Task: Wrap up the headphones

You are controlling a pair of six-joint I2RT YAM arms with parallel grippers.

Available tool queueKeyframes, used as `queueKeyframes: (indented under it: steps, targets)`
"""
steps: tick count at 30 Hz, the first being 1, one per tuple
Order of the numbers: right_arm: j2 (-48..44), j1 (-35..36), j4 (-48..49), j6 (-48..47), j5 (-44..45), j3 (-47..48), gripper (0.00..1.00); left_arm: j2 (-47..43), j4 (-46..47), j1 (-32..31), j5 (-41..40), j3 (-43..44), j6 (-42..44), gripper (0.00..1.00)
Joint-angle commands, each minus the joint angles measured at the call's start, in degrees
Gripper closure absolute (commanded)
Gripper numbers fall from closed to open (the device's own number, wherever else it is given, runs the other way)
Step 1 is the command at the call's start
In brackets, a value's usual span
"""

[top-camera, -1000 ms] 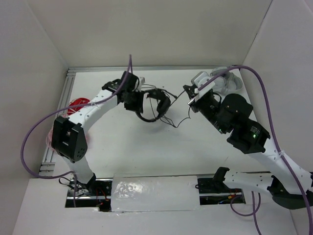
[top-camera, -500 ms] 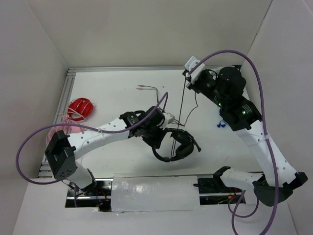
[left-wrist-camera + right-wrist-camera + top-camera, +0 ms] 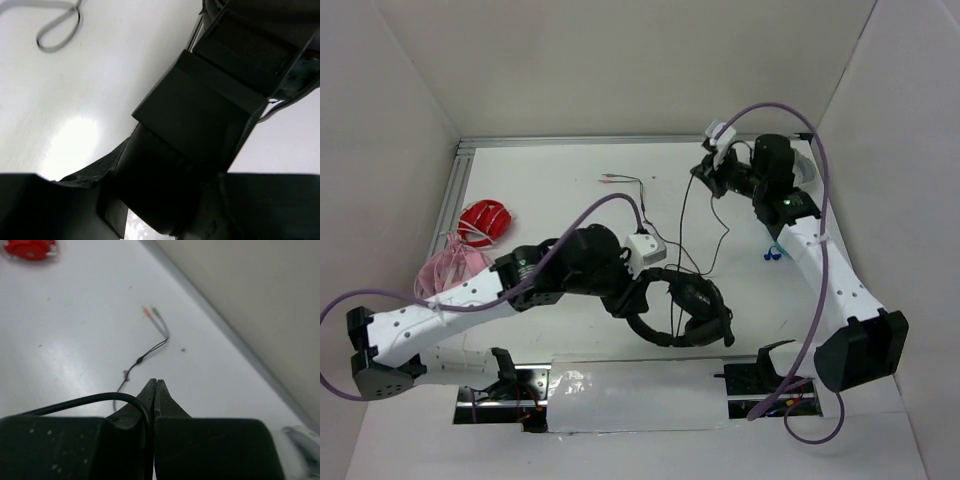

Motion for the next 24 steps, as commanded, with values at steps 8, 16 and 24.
queueKeyframes:
  steps: [8, 16, 24]
  targets:
    - [-1.93, 6.22, 22.13, 12.28, -14.02, -19.87, 1.0, -0.2, 8.09, -0.19, -1.79, 30.68, 4.99, 1.0]
    - [2.9, 11.33, 35.74, 21.68, -12.07, -27.69, 1.0, 8.24, 5.01, -0.19, -13.9, 55.86, 10.97, 1.0]
    - [9.58, 17.22, 42.25, 26.16, -12.43, -31.2, 1.0, 6.06, 13.62, -0.19, -23.84, 55.44, 18.42, 1.0]
